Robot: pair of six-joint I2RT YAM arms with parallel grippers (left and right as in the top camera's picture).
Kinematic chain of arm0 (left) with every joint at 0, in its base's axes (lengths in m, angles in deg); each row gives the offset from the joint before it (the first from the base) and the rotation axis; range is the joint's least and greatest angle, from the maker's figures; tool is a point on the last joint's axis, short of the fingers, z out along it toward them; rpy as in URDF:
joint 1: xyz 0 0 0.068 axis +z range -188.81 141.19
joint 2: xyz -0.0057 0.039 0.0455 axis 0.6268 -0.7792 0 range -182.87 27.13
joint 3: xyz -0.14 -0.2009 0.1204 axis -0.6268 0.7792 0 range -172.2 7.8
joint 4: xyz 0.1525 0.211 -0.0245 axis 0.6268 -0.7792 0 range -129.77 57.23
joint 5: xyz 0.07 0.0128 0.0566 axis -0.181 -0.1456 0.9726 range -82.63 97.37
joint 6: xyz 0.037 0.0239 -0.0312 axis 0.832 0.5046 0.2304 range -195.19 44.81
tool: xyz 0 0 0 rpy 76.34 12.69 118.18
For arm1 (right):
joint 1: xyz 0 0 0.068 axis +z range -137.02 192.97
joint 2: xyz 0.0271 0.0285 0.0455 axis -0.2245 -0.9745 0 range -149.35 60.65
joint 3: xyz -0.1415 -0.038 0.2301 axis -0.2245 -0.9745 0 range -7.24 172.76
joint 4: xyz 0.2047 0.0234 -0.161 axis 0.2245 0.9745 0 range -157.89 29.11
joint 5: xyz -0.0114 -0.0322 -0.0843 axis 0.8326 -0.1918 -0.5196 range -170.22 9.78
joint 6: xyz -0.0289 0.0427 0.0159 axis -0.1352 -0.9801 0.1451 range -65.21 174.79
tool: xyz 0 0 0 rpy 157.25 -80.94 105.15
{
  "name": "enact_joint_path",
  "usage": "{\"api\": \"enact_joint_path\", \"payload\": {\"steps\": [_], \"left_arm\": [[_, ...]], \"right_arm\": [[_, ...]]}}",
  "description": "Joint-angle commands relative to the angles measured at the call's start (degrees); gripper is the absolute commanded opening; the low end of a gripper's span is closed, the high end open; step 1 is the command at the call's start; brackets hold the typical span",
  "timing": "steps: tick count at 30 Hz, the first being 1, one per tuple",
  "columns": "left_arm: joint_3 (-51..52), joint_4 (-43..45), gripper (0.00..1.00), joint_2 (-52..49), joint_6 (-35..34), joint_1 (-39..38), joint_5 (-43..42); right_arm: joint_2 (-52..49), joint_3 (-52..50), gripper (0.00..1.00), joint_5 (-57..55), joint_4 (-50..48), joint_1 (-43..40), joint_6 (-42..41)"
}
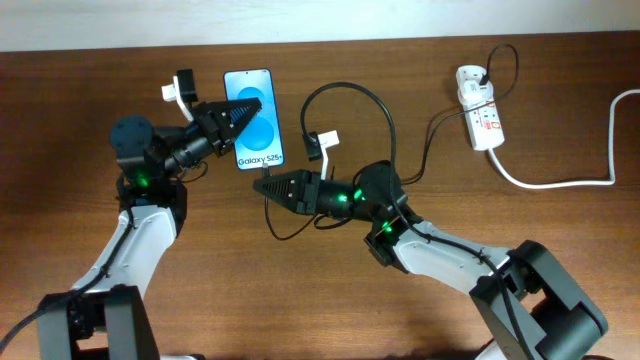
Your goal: Plug charger to phone and switch on socket
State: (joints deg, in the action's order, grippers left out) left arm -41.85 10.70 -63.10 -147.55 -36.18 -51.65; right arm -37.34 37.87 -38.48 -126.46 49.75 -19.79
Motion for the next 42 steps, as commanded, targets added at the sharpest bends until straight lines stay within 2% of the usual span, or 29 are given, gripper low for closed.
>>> {"api": "enact_joint_path", "payload": {"steps": [1, 10, 17, 21, 35, 42], "left_arm": [[-0.63, 0.55, 0.0, 1.09, -0.92, -0.35, 1.64], [-0.63, 0.33, 0.0, 1.09, -1.33, -0.35, 6.32], [-0.63, -3.74, 0.0, 1.09, -1.31, -0.35, 4.83], [-0.63, -3.67, 0.0, 1.09, -1.33, -0.35, 1.36], [-0.63, -3.48, 0.0, 1.09, -2.86, -0.35, 0.11], [-0.63, -3.48, 0.0, 1.09, -2.84, -0.35, 0.11]], "right_arm": [[0.15, 0.55, 0.04, 1.2, 0.48, -0.74, -0.96], [0.17, 0.52, 0.04, 6.73, 0.44, -0.42, -2.4], [0.15, 0.55, 0.04, 5.2, 0.7, -0.57, -1.88], [0.11, 0.55, 0.04, 4.07, 0.72, -0.57, -0.68], [0.11, 0.55, 0.04, 2.19, 2.82, -0.52, -0.66], [0.11, 0.55, 0.04, 3.15, 0.39, -0.39, -0.68]]}}
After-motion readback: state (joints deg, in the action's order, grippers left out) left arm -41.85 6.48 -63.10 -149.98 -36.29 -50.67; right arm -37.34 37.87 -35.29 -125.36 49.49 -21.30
